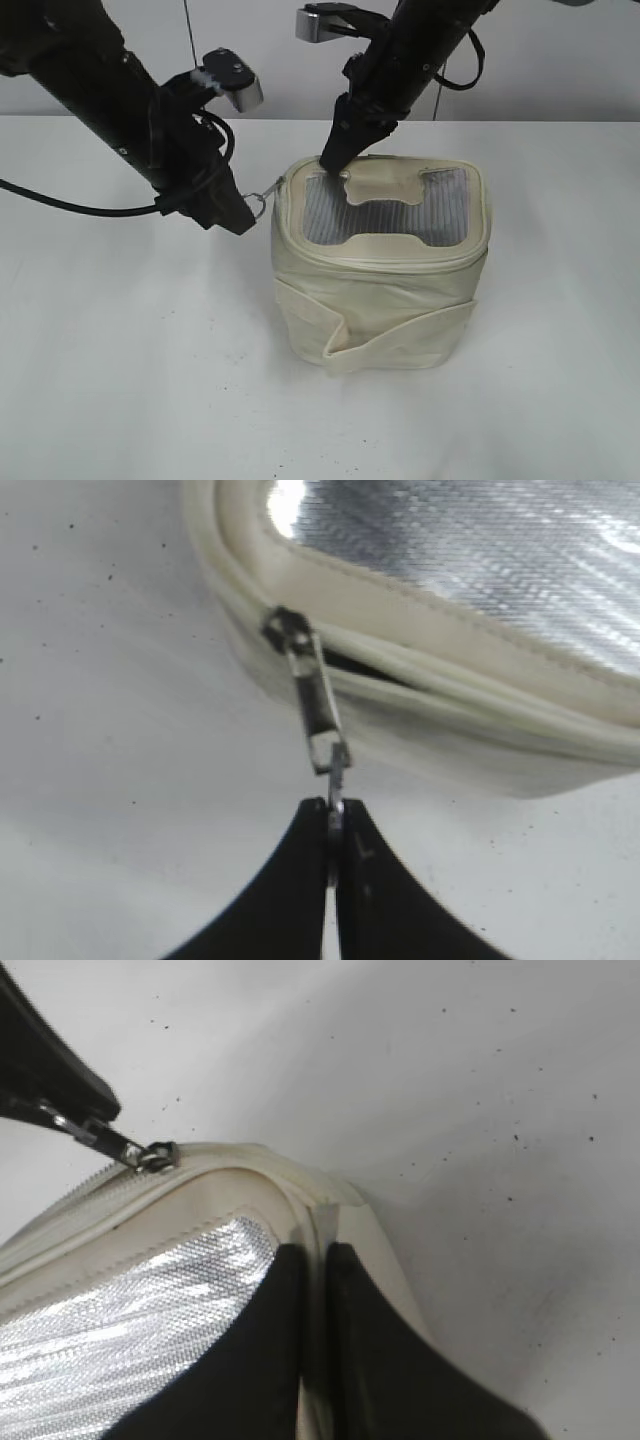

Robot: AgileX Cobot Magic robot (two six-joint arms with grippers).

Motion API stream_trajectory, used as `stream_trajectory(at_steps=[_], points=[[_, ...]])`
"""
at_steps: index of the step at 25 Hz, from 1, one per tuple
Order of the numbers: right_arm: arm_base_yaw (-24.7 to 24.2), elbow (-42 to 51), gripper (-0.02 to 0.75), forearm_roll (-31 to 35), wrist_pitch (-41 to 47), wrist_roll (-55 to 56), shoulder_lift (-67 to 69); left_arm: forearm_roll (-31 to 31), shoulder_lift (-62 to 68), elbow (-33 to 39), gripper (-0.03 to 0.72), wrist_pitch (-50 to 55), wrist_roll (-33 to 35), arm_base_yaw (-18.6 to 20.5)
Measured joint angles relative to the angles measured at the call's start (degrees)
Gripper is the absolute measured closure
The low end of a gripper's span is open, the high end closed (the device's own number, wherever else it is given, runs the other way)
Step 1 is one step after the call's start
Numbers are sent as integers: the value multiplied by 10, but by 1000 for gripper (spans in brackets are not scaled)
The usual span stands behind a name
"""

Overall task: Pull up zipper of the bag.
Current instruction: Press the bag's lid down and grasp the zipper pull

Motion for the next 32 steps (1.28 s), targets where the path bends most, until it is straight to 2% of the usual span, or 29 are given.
stream_trajectory(at_steps=[8,12,15,19,25,28,32], points=[[2,-25,720,-29,0,38,3,-23,-9,-1,691,77,-29,0],[2,-26,721,-30,0,41,3,-23,-9,-1,691,115,-52,-17],[2,-26,721,-31,0,44,3,-21,-9,-1,691,144,-72,-48],[2,-26,721,-31,0,47,3,-16,-9,-1,691,155,-102,-109],[2,-26,721,-29,1,48,3,11,-9,-2,691,66,-143,-200],[2,-26,722,-29,1,48,3,13,-9,-2,691,16,-160,-226],[2,-26,722,-29,1,48,3,4,-9,-1,691,-29,-163,-241]])
